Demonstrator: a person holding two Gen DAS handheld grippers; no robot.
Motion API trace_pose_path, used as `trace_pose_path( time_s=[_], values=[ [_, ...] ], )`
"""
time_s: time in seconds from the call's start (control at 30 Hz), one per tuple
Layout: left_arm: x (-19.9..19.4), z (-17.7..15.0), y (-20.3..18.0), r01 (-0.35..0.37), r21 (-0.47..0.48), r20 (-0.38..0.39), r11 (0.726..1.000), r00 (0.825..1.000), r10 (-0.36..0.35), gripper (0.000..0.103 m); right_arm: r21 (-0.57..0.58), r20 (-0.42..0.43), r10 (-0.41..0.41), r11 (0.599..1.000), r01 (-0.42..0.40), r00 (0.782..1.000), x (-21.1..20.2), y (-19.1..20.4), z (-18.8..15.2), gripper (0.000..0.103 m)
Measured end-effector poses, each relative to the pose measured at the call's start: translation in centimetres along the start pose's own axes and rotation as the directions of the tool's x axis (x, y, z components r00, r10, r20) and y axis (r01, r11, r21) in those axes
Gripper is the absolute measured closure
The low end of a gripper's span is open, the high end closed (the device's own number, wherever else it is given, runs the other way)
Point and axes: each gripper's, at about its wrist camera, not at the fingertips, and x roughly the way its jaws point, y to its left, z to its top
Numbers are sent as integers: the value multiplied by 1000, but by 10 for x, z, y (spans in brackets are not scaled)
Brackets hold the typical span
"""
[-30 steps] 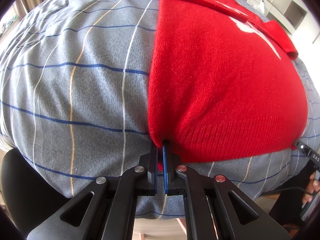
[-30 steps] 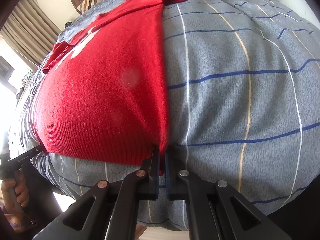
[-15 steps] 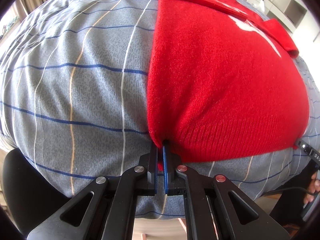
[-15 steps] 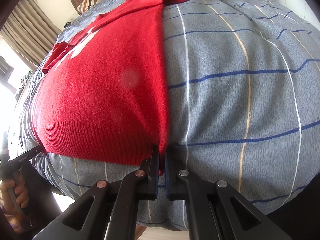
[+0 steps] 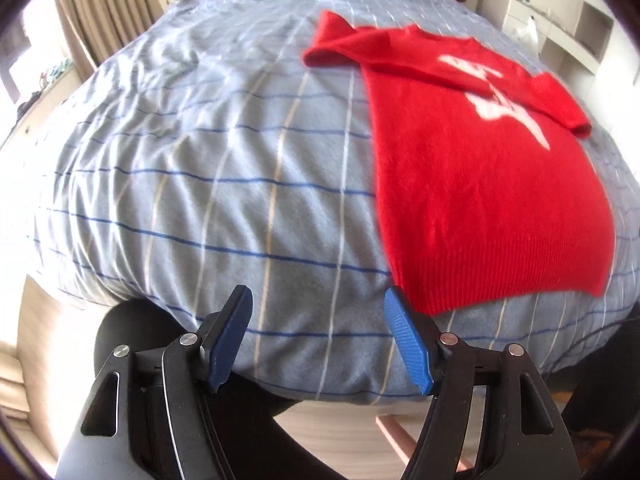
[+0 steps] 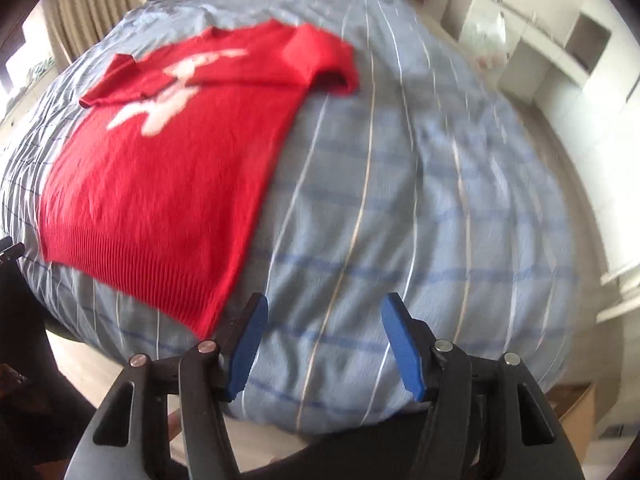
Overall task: Fold small clothes
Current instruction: 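Open both tools to release the hem and move the right tool to a sleeve, then grasp the sleeve cuff with the right tool and pull it outward straight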
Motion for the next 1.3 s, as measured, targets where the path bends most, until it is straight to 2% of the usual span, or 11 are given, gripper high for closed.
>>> trace_pose_path(
  time_s=[0.13, 0.23, 0.37, 0.43, 0.47, 0.5, 0.57, 0.7, 0.9, 1.13, 1.3],
  values=[
    [-1, 22, 16, 21, -115, 46, 993, 999, -16, 32, -170, 140, 110, 982, -85, 984, 0, 46, 90, 35],
    [-3, 23, 21, 57, -176, 46, 983, 998, -50, 32, -315, 139, 220, 934, -168, 966, 43, 97, 147, 35],
    [3, 11, 23, 32, -181, 19, 983, 999, -29, 31, -364, 124, 188, 922, -132, 974, 118, 139, 183, 38],
    [7, 3, 29, 3, -183, -9, 983, 1000, -5, 31, -295, 121, 191, 944, -148, 974, 142, 131, 192, 64],
    [8, -1, 33, -9, -190, -22, 982, 1000, 5, 31, -228, 137, 199, 960, -165, 970, 142, 118, 194, 94],
    [9, -5, 38, -18, -197, -31, 980, 999, 12, 31, -154, 160, 188, 974, -163, 969, 138, 101, 194, 96],
    [9, -11, 47, -33, -210, -43, 977, 999, 25, 31, -24, 229, 199, 980, -198, 953, 118, 57, 190, 96],
    [9, -11, 51, -34, -221, -46, 975, 999, 25, 31, 186, 314, 64, 974, -128, 947, 69, -59, 163, 96],
    [12, 6, 17, 31, -184, -29, 983, 999, -36, 31, 525, 245, -111, 851, -35, 963, 37, -215, 82, 96],
    [-4, 21, -34, 76, -59, 0, 995, 997, -76, 32, 710, 256, 3, 678, -190, 967, 70, -255, 8, 96],
    [-11, 18, -34, 58, -38, 10, 998, 998, -58, 32, 729, 348, 60, 610, -311, 936, 73, -260, -6, 76]
  ],
)
